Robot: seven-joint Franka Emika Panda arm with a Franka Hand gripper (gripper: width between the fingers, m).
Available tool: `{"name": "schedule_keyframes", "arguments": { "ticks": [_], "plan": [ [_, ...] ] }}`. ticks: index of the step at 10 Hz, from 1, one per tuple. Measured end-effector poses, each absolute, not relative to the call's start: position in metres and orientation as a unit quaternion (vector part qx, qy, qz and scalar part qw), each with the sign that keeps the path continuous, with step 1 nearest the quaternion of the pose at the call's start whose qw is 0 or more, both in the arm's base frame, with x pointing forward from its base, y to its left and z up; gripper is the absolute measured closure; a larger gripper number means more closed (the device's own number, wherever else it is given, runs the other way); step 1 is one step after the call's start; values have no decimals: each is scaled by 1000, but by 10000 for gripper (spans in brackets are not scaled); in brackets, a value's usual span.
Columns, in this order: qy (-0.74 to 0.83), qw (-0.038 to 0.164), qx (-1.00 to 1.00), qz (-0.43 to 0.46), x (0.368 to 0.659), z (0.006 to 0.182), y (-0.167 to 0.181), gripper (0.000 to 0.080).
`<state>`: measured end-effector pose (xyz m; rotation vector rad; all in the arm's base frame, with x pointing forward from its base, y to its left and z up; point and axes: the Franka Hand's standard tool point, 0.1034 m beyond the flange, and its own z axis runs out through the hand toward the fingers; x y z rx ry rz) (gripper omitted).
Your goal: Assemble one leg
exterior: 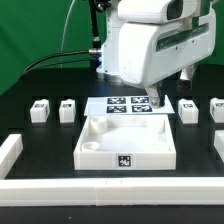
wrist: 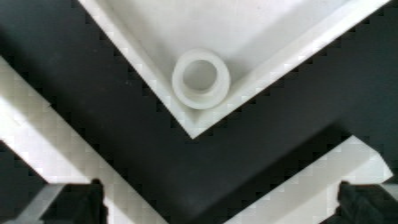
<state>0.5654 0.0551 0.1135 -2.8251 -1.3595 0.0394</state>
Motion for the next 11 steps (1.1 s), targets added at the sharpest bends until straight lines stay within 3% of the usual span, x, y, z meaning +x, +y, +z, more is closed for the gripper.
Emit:
{"name": "schedule_keyframes", "arguments": {
  "ticks": [11],
  "plan": [
    [-434, 3, -901, 13, 565, 113, 55, 150]
  ]
}}
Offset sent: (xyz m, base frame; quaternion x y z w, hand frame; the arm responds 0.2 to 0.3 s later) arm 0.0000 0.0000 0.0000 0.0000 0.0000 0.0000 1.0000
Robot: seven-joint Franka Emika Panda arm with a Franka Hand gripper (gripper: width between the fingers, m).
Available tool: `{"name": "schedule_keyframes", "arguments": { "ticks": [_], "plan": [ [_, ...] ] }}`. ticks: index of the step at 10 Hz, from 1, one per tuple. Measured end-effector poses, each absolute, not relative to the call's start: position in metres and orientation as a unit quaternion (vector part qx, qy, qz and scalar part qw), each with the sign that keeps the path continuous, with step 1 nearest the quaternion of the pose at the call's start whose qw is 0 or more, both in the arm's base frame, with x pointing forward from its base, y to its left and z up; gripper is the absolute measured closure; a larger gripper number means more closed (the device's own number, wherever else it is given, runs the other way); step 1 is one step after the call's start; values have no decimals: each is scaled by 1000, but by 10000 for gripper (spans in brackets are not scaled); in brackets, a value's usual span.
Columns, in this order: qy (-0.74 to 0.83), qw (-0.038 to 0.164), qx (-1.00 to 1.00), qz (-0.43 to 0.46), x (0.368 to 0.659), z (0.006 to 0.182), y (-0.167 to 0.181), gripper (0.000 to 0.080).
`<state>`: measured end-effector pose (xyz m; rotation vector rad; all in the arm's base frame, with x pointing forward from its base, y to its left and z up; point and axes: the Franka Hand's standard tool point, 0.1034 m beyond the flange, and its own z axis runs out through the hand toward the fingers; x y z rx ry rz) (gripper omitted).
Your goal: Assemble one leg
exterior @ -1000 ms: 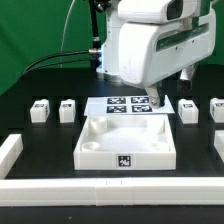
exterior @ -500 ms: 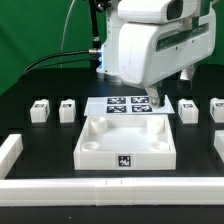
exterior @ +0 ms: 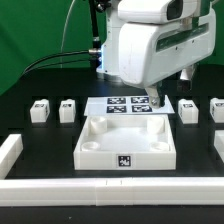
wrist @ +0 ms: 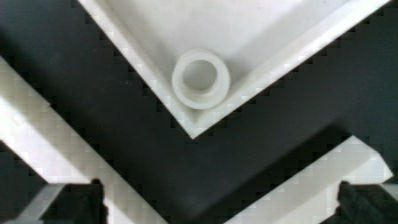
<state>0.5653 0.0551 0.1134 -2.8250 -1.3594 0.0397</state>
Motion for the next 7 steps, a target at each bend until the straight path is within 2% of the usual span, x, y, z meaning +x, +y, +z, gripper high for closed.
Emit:
{"name": "schedule_keyframes", "arguments": {
  "ticks": [5, 7],
  "plan": [
    [-454, 0, -891, 2, 564, 109, 50, 150],
    [-512, -6, -859, -18, 537, 95, 32, 150]
  ]
}}
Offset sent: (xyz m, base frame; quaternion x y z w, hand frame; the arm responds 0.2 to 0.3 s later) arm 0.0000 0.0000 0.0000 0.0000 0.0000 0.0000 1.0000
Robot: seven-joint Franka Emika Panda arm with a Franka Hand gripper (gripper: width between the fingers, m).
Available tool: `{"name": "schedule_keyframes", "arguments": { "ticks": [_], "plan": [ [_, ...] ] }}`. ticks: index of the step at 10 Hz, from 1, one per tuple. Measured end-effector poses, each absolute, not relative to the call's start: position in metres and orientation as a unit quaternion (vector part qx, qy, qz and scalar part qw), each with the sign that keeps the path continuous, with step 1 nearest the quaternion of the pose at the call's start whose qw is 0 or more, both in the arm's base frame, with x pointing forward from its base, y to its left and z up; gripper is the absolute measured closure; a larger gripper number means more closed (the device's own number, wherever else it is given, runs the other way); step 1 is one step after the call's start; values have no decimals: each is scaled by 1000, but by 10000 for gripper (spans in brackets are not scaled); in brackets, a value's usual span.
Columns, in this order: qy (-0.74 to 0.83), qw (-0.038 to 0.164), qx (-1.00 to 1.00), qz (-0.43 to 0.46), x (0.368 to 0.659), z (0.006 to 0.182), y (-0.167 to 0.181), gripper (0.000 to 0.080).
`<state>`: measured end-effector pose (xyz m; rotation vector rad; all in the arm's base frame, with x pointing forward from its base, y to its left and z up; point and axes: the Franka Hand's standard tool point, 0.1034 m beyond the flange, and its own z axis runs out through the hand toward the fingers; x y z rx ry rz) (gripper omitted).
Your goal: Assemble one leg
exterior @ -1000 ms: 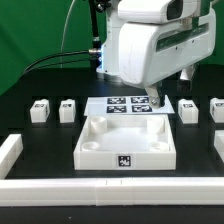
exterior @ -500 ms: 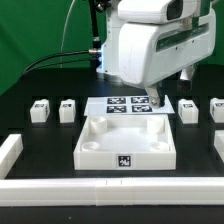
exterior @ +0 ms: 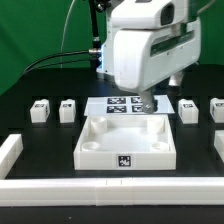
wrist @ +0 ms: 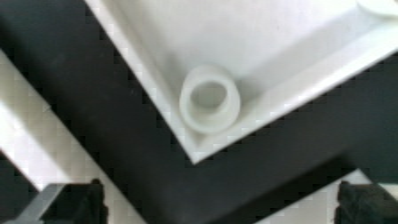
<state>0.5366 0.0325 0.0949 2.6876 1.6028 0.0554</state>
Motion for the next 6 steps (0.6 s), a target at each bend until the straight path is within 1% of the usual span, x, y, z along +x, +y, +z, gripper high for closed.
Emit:
{"name": "schedule_keyframes", "arguments": {
  "ticks": [1, 2, 3, 4, 6],
  "plan": [
    [555, 8, 831, 16, 517, 88, 23, 150],
    [596, 13, 802, 24, 503, 81, 14, 150],
    [610, 14, 792, 25, 492, 76, 6, 150],
    [602, 5, 798, 12, 482, 73, -5, 150],
    [599, 5, 801, 11, 482, 73, -6, 150]
  ]
}}
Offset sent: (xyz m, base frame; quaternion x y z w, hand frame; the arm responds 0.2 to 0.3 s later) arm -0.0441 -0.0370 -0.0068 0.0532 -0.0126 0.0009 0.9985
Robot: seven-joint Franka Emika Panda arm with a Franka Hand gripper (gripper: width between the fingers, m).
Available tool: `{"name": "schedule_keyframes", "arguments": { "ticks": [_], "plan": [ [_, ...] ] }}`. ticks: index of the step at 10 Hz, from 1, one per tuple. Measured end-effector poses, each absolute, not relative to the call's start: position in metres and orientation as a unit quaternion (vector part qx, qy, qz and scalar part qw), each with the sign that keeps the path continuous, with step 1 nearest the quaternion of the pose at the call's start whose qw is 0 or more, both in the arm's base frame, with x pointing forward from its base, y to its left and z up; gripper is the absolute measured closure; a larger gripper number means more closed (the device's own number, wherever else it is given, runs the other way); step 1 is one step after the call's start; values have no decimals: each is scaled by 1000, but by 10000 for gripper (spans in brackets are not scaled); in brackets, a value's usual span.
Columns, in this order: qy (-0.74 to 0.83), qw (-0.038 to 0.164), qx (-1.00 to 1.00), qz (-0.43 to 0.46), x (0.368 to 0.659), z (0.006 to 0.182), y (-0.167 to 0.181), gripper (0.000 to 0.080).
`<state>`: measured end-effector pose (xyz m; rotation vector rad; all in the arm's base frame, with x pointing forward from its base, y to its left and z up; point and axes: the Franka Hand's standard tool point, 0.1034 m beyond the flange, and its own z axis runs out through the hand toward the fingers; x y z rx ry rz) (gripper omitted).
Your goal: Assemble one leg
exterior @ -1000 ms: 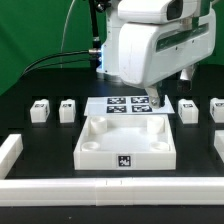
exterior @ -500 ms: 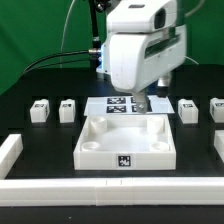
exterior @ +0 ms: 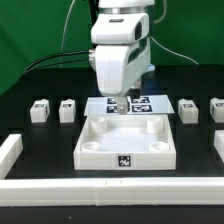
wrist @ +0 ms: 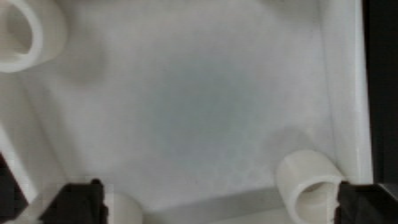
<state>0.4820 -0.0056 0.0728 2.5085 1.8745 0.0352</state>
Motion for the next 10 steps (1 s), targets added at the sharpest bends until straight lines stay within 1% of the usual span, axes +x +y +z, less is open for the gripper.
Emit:
{"name": "schedule_keyframes", "arguments": {
  "ticks": [3, 4, 6, 7, 8, 10],
  "plan": [
    [599, 4, 800, 10, 481, 72, -7, 150],
    [634, 1, 773, 5, 474, 67, -11, 150],
    [674, -17, 738, -12, 437, 48, -13, 150],
    [685, -22, 728, -15, 425, 41, -16, 150],
    [687, -28, 726, -19, 414, 34, -18, 150],
    [684, -39, 728, -26, 407, 22, -20, 150]
  ]
}}
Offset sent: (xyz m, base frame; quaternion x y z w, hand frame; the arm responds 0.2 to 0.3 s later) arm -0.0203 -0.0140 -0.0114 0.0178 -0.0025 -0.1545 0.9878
